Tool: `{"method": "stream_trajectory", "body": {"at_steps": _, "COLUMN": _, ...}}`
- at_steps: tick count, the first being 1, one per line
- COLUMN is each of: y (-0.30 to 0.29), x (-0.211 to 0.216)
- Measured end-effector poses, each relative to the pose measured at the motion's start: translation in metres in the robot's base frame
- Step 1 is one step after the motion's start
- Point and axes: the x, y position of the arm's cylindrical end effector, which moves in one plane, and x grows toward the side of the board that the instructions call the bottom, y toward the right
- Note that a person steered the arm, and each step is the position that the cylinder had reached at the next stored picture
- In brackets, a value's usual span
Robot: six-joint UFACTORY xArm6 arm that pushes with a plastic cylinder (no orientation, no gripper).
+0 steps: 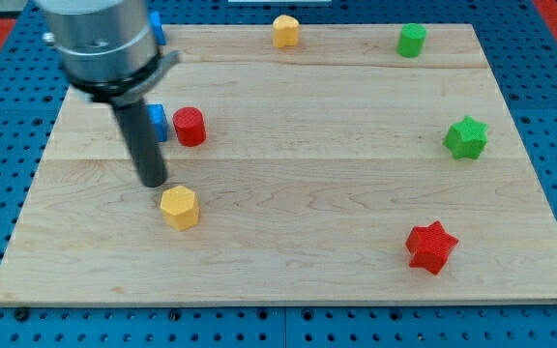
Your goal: Push yellow hexagon towards the bottom center
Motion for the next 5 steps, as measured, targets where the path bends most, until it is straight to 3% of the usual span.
{"method": "stream_trajectory", "body": {"at_steps": 1, "y": 0.035, "x": 0.04}}
{"method": "stream_trajectory", "body": {"at_steps": 3, "y": 0.052, "x": -0.023}}
{"method": "stream_trajectory", "body": {"at_steps": 4, "y": 0.046, "x": -0.004}}
{"method": "stream_trajectory", "body": {"at_steps": 5, "y": 0.085, "x": 0.039}}
